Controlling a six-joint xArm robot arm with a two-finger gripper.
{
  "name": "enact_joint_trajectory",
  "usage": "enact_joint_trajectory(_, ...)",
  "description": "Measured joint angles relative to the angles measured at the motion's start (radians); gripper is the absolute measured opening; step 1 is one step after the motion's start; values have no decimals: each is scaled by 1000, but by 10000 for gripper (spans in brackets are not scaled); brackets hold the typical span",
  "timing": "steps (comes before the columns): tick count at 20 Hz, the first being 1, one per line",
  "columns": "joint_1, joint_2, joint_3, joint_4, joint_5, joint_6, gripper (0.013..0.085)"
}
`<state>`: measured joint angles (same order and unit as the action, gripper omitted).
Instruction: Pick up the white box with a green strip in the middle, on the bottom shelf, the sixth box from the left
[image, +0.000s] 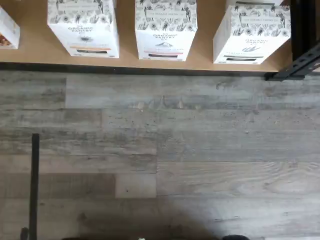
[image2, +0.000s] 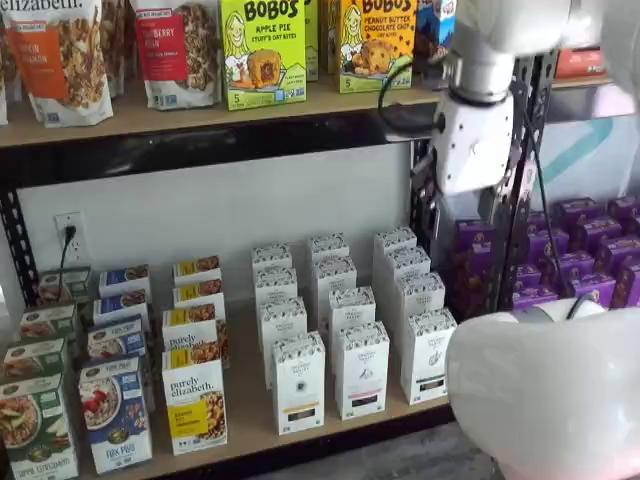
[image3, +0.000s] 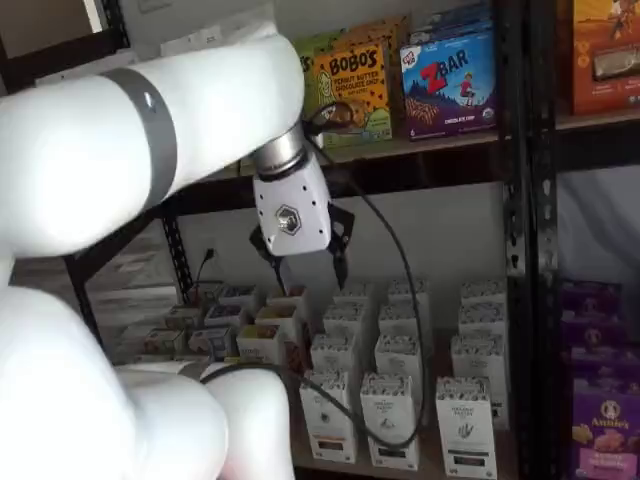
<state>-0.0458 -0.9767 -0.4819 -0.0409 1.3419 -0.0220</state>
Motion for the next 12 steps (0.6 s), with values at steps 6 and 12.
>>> enact_joint_trajectory(6, -31, 32, 160, -15, -217, -15, 850)
enact_joint_trajectory(12, -53, 129, 226, 4, -354, -42, 850)
